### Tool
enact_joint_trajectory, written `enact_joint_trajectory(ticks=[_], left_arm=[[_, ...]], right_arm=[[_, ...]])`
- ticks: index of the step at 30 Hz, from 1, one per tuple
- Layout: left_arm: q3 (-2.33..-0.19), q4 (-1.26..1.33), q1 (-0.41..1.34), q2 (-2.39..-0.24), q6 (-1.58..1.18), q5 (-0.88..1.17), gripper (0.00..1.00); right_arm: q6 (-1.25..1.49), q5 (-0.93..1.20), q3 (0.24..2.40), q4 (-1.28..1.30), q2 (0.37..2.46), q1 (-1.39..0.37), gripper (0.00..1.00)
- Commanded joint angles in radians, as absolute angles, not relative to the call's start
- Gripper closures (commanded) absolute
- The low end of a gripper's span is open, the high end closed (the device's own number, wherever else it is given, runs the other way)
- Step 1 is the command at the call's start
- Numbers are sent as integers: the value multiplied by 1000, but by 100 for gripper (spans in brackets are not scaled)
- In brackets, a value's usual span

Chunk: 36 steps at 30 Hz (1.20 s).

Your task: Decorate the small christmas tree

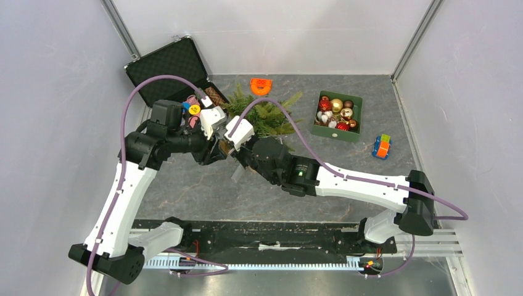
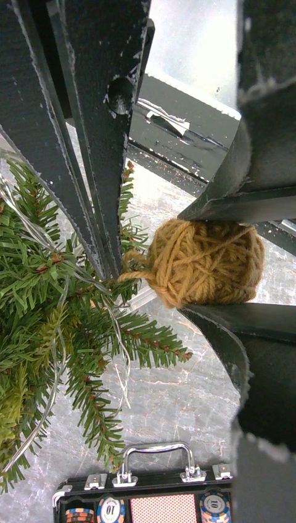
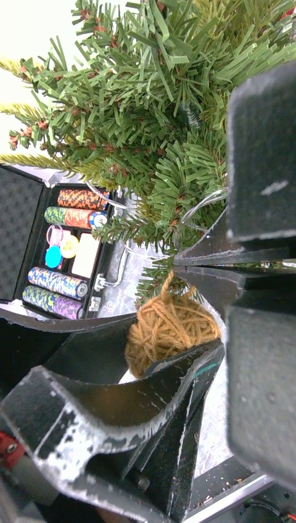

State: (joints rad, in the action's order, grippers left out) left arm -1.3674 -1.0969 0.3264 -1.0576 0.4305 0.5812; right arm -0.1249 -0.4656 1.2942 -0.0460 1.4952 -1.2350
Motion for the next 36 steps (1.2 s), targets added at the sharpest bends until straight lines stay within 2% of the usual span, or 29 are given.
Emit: enact_joint_trajectory(ticks=[1, 11, 20, 36], left_arm=[[-1377, -1056, 321, -1062, 446, 601, 98], [-1386, -1055, 311, -1078, 443, 587, 98], [-1373, -1038, 309, -1088, 434, 597, 98], [-1354, -1014, 308, -1119, 433, 596, 98]], right_arm=[[-128, -479, 1318, -75, 1475, -1239, 100], [-128, -454, 1267, -58, 1397, -1239, 100], [-124, -378, 1241, -69, 1373, -1240, 87], [-112, -346, 1196, -99, 1337, -1240, 83]])
